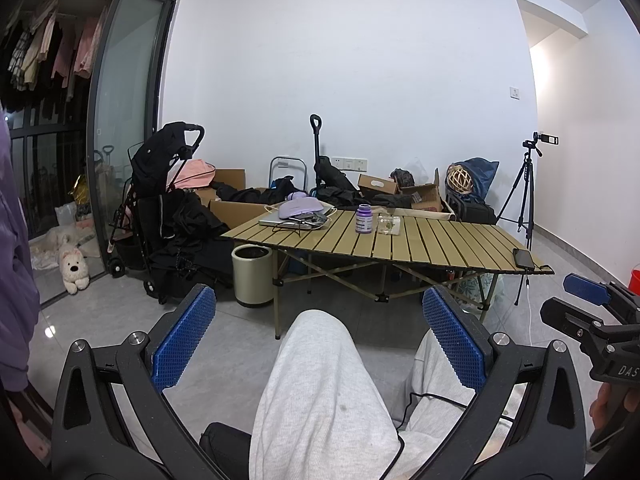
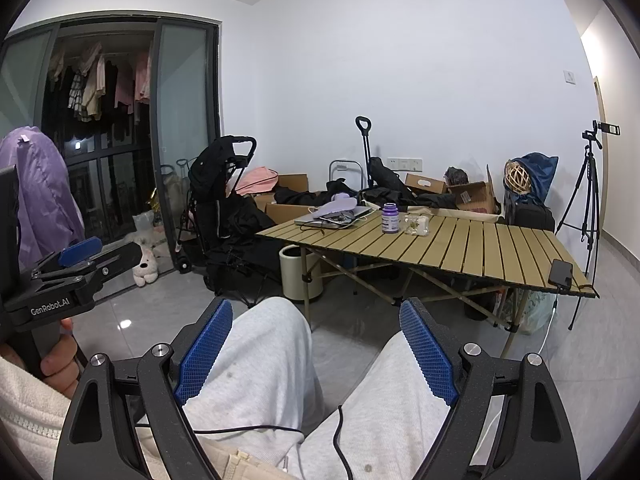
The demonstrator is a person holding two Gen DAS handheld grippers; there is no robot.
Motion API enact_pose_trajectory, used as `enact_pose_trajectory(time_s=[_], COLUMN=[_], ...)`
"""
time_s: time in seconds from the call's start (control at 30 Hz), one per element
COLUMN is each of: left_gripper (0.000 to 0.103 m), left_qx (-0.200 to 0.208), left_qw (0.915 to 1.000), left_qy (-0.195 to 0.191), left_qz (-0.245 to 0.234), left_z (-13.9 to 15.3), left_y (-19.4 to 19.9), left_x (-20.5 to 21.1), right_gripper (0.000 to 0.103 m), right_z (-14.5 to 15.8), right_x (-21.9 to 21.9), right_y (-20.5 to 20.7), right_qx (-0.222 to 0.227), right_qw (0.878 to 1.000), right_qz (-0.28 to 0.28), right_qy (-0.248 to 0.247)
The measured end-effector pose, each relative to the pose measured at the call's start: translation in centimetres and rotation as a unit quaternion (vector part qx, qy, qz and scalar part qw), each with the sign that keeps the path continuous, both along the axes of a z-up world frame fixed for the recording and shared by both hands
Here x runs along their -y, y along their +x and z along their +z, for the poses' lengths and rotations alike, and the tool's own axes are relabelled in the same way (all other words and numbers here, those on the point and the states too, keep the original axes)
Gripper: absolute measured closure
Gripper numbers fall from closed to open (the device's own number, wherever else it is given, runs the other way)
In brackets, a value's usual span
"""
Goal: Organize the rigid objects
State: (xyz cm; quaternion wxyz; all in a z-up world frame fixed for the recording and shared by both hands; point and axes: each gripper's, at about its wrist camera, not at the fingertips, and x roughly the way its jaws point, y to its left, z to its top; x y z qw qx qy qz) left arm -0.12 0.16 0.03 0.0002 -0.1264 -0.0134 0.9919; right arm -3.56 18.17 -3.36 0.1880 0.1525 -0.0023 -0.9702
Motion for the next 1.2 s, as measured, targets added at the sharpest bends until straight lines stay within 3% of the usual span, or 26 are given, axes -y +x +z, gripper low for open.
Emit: enact_pose_trajectory(time_s=[1.2], left_gripper=[0.0], left_qx=[0.006], left_qw=[1.0], left_qy=[-0.001], left_qz=[-0.002], left_z=[-0.86], left_y=[-0.15], left_x=[0.09], right_gripper=[0.013], right_z=[-0.15], right_x=[0.05], right_y=[0.06], right_qx=[0.009], right_qw=[1.0], right_qz=[0.003], right_qy=[0.0])
